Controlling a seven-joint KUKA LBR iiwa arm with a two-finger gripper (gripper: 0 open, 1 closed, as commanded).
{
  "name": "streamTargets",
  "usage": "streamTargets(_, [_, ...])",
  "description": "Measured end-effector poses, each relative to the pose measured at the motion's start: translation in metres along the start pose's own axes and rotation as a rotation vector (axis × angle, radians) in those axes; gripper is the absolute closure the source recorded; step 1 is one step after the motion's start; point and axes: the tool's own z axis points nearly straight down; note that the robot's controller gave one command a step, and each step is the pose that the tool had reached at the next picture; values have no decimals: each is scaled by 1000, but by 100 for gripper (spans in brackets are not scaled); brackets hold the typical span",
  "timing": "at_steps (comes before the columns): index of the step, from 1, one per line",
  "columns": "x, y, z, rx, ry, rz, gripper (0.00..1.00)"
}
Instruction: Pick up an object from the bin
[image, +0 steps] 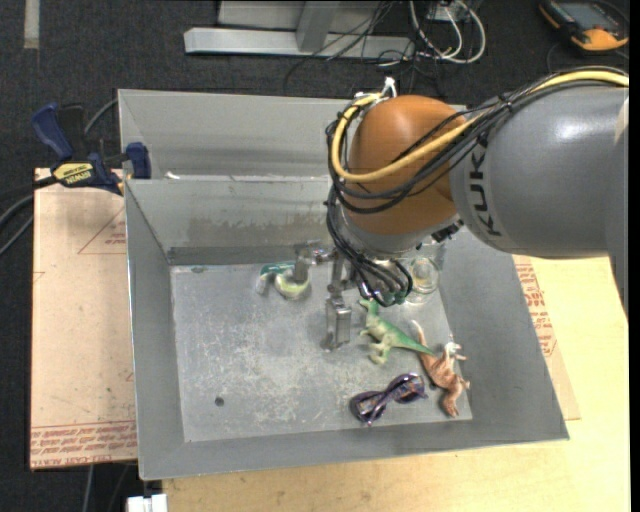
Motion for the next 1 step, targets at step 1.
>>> streamTargets(1, [52, -78, 62, 2, 9, 62, 0])
